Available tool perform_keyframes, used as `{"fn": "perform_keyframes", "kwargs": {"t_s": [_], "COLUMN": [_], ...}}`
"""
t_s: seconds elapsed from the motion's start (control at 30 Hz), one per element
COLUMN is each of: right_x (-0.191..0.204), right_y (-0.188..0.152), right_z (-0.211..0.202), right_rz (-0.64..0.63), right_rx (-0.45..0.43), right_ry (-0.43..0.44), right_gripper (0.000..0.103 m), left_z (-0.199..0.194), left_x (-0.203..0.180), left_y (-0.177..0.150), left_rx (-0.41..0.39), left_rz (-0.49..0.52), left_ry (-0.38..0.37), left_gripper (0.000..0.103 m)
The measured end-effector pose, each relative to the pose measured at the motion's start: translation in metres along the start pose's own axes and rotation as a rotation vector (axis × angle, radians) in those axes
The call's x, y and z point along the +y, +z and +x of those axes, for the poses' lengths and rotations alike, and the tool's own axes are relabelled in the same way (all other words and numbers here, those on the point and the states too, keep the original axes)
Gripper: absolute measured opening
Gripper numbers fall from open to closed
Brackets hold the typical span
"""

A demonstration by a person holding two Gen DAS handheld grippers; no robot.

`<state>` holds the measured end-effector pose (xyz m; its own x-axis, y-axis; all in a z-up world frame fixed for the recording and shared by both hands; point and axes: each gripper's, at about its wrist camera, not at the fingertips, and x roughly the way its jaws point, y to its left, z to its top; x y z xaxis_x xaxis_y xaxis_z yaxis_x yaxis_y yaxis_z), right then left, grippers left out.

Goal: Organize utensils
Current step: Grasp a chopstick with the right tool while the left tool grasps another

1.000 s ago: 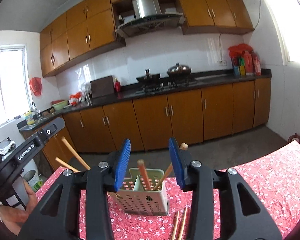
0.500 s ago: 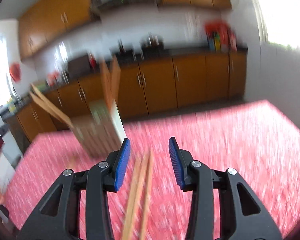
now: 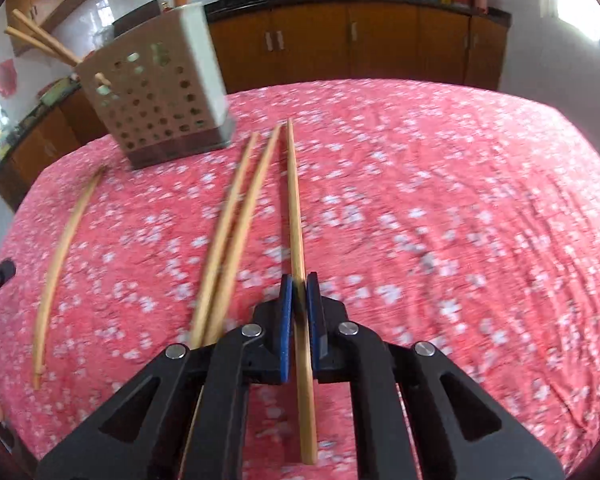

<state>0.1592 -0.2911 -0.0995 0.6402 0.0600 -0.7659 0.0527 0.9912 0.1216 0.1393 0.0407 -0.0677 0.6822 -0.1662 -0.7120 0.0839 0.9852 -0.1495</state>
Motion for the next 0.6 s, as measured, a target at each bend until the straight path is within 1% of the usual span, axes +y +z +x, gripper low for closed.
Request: {"fn": "perform_keyframes", "kwargs": {"t_s": [0.1,0.23,0.33,0.4,0.53,0.6], "right_x": [-0.009,-0.007,-0.007,-0.005,-0.004,-0.003], "right_y": [0.001,0.002,0.0,0.001,0.002,0.002], "right_z": [0.001,0.0,-0.004,-0.003,-0.001,-0.002], "right_rz": [0.033,0.014,0.01,0.01,0.006,-0.001], "right_rx": [-0.002,-0.009,-0.013,-0.014,-0.014,-0.017], "right_ry": [-0.005,-0.014,-0.018,-0.017,-0.017,-0.023], "right_gripper": [0.008,0.008,0.008,0.008,0.008,0.008], "left_z": [0.009,0.016,0.02,0.02,0.024,0.026], "left_x": [-0.008,-0.016,-0.021,-0.023,-0.019,-0.018], "left_y": [-0.004,-0.009,-0.01,-0.011,-0.008,-0.009], "left_rx": [0.045,0.074,0.098,0.091,0.098,0.102], "left_rz": [0.002,0.02,0.036,0.049,0.031,0.039], "left_ry": [-0.038,-0.049,-0.038,-0.017,-0.007,0.014], "left_gripper": [0.021,0.017,0.015,0.015,0.015,0.014]}}
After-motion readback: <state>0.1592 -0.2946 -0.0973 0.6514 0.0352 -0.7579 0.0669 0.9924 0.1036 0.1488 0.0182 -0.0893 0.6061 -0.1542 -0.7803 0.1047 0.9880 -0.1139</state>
